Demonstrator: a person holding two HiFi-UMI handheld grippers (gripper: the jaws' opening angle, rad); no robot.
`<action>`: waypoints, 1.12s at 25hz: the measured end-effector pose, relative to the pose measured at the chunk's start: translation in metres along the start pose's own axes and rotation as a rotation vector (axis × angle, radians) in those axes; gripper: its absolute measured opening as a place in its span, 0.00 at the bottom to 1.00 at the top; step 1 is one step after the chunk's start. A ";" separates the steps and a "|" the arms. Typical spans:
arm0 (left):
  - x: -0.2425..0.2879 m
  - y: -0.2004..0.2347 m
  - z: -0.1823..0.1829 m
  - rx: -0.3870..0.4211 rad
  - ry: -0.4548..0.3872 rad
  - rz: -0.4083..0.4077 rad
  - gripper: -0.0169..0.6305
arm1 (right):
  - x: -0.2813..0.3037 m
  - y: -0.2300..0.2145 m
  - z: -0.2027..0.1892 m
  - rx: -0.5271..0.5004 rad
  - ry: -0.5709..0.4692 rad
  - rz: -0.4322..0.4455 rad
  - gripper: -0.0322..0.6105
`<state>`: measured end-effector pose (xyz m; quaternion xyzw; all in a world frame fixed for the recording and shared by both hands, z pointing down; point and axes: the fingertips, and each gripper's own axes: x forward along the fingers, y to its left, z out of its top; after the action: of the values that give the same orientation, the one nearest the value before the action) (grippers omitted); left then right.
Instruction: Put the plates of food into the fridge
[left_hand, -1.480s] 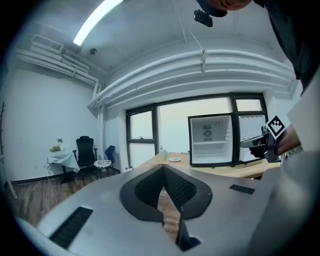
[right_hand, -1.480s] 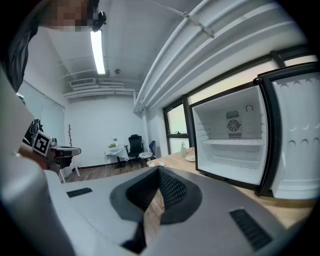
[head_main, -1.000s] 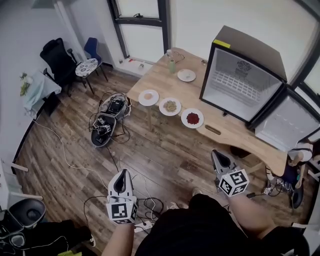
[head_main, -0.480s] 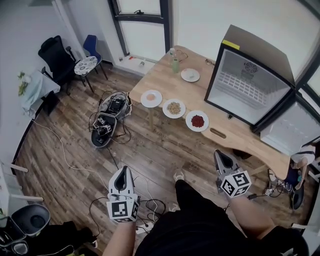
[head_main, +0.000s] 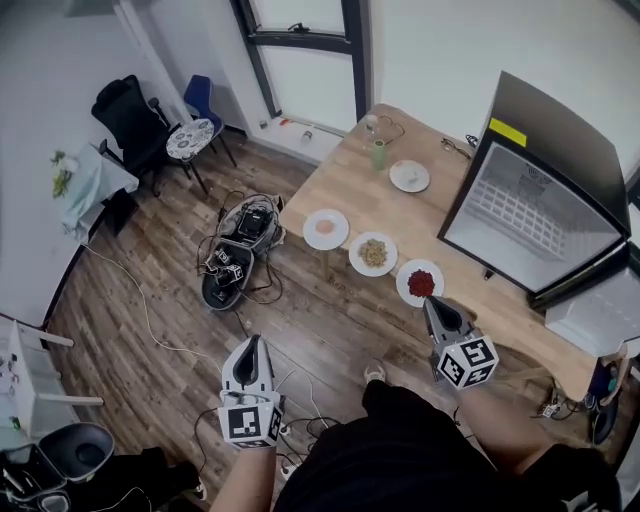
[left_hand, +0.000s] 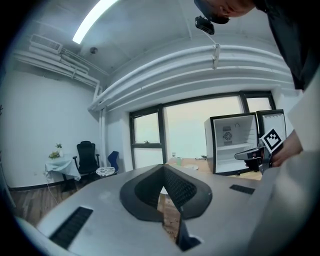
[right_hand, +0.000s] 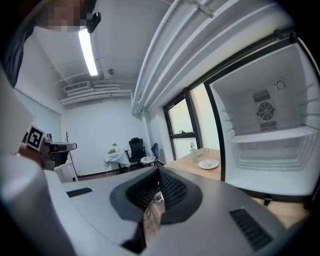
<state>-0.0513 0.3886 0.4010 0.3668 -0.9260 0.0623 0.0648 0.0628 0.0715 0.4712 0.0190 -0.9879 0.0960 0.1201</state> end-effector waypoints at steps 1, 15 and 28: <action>0.009 0.002 0.003 0.000 0.002 0.008 0.03 | 0.012 -0.005 0.004 -0.002 0.002 0.010 0.08; 0.156 -0.019 0.030 0.072 -0.006 -0.070 0.03 | 0.083 -0.105 0.010 0.088 -0.004 -0.038 0.08; 0.332 -0.086 0.059 0.178 -0.070 -0.538 0.03 | 0.043 -0.168 0.007 0.185 -0.071 -0.470 0.08</action>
<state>-0.2361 0.0938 0.4037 0.6053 -0.7880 0.1115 0.0146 0.0300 -0.0953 0.5064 0.2626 -0.9470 0.1545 0.1020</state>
